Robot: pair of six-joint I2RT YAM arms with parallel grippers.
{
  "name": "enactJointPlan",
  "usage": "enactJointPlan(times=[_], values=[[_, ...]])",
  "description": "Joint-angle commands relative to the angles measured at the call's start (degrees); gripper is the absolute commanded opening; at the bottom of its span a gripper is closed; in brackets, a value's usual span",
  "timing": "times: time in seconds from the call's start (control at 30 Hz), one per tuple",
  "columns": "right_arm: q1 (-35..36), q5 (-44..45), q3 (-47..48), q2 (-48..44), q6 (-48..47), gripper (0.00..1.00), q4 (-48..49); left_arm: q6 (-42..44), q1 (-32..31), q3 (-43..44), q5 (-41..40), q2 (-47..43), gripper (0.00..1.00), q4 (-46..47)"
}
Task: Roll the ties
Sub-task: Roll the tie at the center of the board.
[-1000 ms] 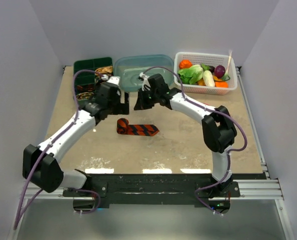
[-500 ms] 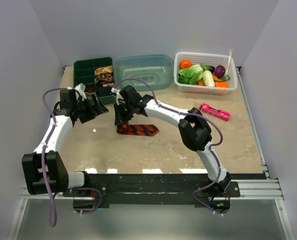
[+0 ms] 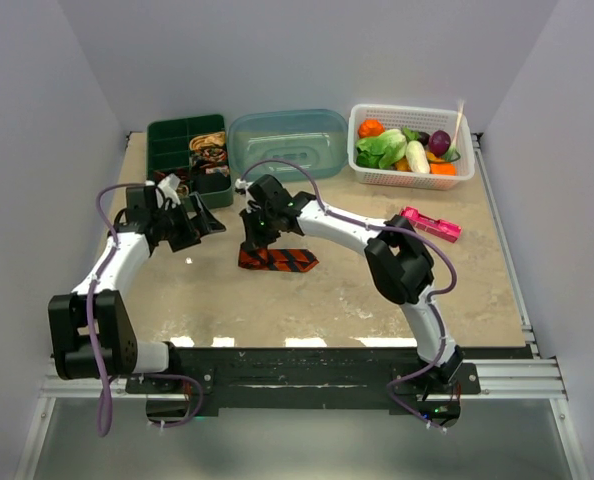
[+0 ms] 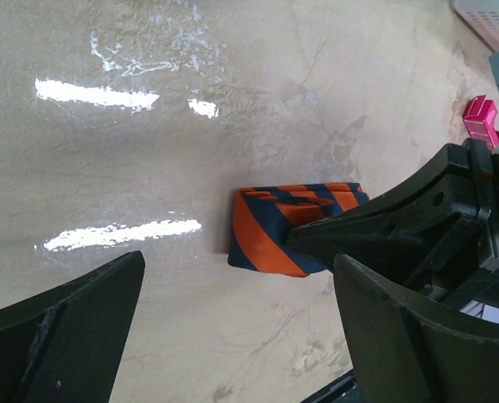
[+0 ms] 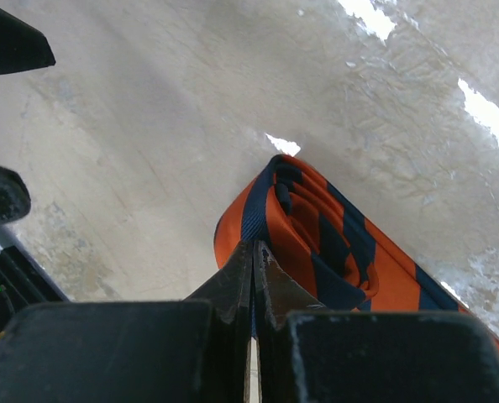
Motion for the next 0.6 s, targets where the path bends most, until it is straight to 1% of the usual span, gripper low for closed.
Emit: enactJointPlan(times=[0.0, 0.2, 0.33, 0.43, 0.5, 0.57], values=[[0.0, 2.7, -2.6, -4.5, -1.2, 0.0, 0.1, 0.0, 0.3, -1.3, 2.5, 0.6, 1.0, 3.2], [-0.1, 5.6, -5.7, -5.7, -1.3, 0.0, -0.5, -0.9, -0.4, -5.1, 7.3, 1.9, 1.0, 9.6], [-0.6, 7.1, -7.6, -6.7, -1.6, 0.0, -0.8, -2.3, -3.3, -6.9, 9.7, 4.5, 1.0, 13.4], [-1.0, 7.4, -9.4, -7.2, -1.5, 0.0, 0.5, -4.0, -5.4, -7.9, 10.0, 6.4, 1.0, 17.1], [-1.2, 7.3, -10.2, -7.5, -1.9, 0.0, 0.9, -5.0, -8.4, -8.2, 10.1, 8.0, 1.0, 19.2], [-1.4, 7.3, -10.5, -7.5, -2.0, 0.0, 1.0, -6.4, -9.1, -8.8, 9.9, 9.6, 1.0, 23.2]])
